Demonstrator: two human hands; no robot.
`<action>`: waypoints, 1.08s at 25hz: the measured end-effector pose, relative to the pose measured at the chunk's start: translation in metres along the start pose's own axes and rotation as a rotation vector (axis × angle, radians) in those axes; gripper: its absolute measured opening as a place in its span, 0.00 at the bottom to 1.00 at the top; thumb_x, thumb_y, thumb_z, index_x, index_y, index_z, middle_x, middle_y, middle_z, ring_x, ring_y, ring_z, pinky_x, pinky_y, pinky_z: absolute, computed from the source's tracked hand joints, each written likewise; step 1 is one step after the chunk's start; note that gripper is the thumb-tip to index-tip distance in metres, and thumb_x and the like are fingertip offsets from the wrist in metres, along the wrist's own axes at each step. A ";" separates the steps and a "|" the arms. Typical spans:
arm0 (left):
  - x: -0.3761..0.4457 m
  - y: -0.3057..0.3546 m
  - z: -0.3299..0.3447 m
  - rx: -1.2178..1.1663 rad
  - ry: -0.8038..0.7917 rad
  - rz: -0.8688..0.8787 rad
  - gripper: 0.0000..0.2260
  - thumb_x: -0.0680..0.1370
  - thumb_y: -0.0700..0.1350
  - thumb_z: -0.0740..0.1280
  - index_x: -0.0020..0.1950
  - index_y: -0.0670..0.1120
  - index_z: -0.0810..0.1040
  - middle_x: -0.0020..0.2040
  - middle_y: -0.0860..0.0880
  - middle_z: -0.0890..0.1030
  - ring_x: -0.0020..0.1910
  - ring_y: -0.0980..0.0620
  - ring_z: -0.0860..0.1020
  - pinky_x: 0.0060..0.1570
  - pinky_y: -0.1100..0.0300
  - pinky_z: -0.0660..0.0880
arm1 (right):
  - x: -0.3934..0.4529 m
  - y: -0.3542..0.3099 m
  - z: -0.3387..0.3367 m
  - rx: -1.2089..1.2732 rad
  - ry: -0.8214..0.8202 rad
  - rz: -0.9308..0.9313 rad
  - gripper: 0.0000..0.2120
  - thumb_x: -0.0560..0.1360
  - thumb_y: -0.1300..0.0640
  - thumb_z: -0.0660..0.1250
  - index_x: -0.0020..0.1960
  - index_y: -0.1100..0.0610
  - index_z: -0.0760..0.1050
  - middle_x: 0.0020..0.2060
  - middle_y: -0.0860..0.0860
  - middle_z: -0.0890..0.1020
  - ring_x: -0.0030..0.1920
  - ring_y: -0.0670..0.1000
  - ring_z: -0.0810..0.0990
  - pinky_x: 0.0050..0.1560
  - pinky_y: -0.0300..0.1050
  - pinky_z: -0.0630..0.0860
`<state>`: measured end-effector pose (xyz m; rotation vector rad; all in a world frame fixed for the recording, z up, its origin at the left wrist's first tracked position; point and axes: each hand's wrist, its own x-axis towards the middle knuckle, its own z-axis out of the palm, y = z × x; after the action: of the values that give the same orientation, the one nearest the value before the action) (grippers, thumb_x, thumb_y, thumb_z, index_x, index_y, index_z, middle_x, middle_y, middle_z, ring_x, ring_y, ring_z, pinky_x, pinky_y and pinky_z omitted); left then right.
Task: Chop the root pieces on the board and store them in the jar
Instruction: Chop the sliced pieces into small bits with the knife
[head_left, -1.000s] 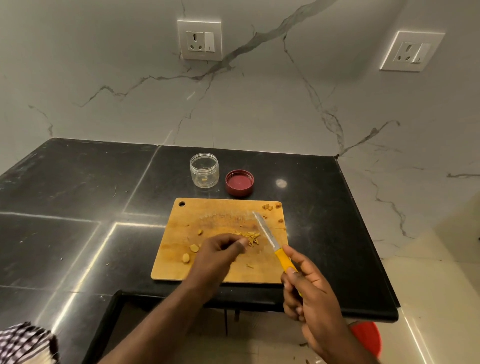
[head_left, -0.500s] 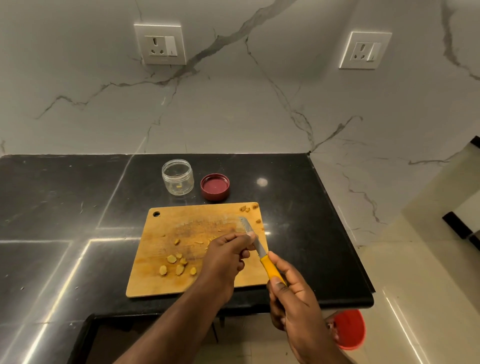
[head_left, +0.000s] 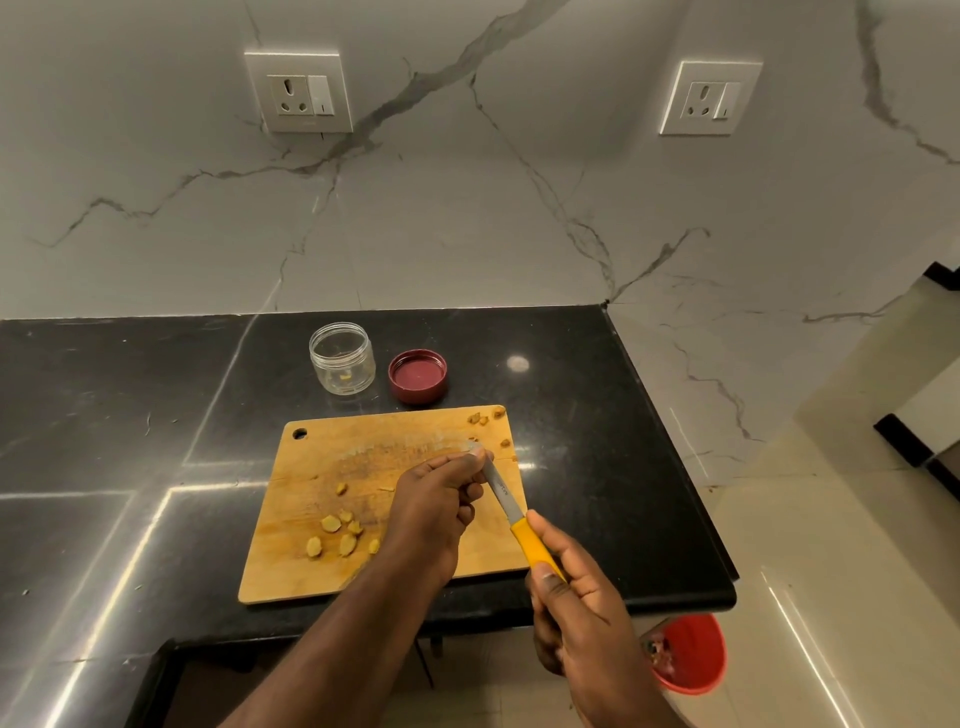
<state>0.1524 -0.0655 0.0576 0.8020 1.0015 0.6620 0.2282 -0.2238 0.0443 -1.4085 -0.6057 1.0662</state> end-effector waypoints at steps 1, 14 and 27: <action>0.000 0.000 0.001 -0.005 0.006 -0.001 0.08 0.79 0.42 0.70 0.46 0.40 0.87 0.38 0.47 0.80 0.35 0.54 0.73 0.34 0.62 0.69 | 0.000 0.000 -0.001 0.007 0.000 0.005 0.20 0.82 0.58 0.59 0.66 0.35 0.73 0.34 0.52 0.72 0.27 0.46 0.65 0.26 0.39 0.63; -0.003 0.081 0.035 0.599 -0.174 0.430 0.09 0.84 0.40 0.62 0.58 0.45 0.81 0.48 0.49 0.84 0.42 0.58 0.80 0.36 0.69 0.74 | -0.008 -0.005 -0.048 0.114 0.216 0.018 0.20 0.81 0.61 0.60 0.61 0.37 0.77 0.33 0.54 0.70 0.26 0.48 0.62 0.25 0.40 0.60; 0.044 0.005 0.038 1.890 -0.153 0.543 0.24 0.80 0.50 0.67 0.76 0.53 0.67 0.69 0.46 0.72 0.64 0.44 0.73 0.60 0.48 0.75 | -0.003 -0.028 -0.084 0.097 0.468 -0.112 0.18 0.82 0.60 0.58 0.65 0.42 0.75 0.33 0.53 0.72 0.24 0.46 0.62 0.23 0.40 0.62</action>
<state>0.2040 -0.0390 0.0530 2.7717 1.0825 -0.1516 0.3058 -0.2624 0.0610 -1.4553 -0.2832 0.6348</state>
